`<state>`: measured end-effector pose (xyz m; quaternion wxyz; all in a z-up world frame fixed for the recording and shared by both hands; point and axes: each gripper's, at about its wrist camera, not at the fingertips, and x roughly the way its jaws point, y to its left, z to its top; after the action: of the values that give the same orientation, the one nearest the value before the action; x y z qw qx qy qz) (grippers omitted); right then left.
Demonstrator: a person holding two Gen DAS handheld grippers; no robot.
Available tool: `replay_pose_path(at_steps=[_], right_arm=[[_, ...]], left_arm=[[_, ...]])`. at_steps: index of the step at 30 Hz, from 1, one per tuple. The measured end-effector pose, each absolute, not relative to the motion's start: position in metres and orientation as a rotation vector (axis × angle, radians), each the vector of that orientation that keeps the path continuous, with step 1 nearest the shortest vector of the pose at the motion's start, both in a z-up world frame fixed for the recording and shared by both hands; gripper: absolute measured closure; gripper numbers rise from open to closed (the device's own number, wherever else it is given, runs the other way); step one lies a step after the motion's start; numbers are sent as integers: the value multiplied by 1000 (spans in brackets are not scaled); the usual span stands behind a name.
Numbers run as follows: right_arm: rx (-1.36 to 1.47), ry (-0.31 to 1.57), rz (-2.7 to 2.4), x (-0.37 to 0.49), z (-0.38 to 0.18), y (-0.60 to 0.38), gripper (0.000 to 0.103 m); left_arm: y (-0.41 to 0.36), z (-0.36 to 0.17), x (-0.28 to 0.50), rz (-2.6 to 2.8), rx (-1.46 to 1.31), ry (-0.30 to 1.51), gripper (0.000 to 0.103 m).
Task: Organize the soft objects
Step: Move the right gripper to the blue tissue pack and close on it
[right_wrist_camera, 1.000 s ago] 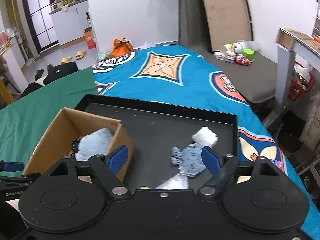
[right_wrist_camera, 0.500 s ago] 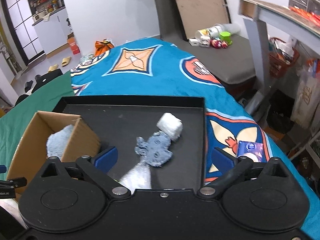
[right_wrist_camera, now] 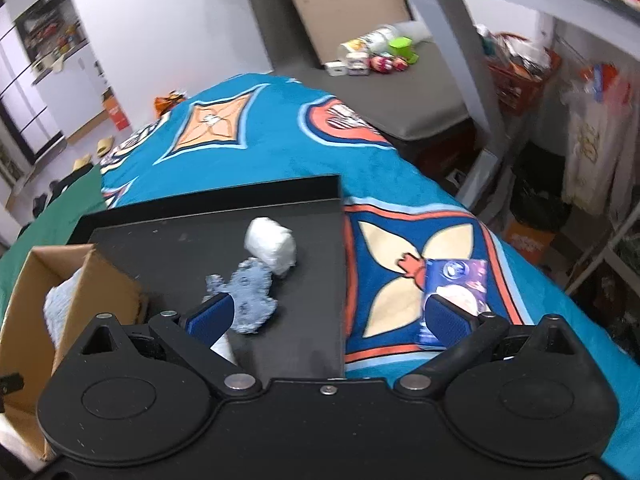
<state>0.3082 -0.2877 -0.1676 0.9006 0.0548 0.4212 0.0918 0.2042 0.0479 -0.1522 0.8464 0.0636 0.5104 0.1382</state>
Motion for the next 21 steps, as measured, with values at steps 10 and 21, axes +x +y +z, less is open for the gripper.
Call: replay_pose_path(at_steps=[10,21], right_arm=[[212,876,87,320,-191,-327,10],[146,921,-5,337,-218,-334,19]], left_arm=[[37,-147,206,316,184,1029,17],[31,-154,216,343,228,1057,17]])
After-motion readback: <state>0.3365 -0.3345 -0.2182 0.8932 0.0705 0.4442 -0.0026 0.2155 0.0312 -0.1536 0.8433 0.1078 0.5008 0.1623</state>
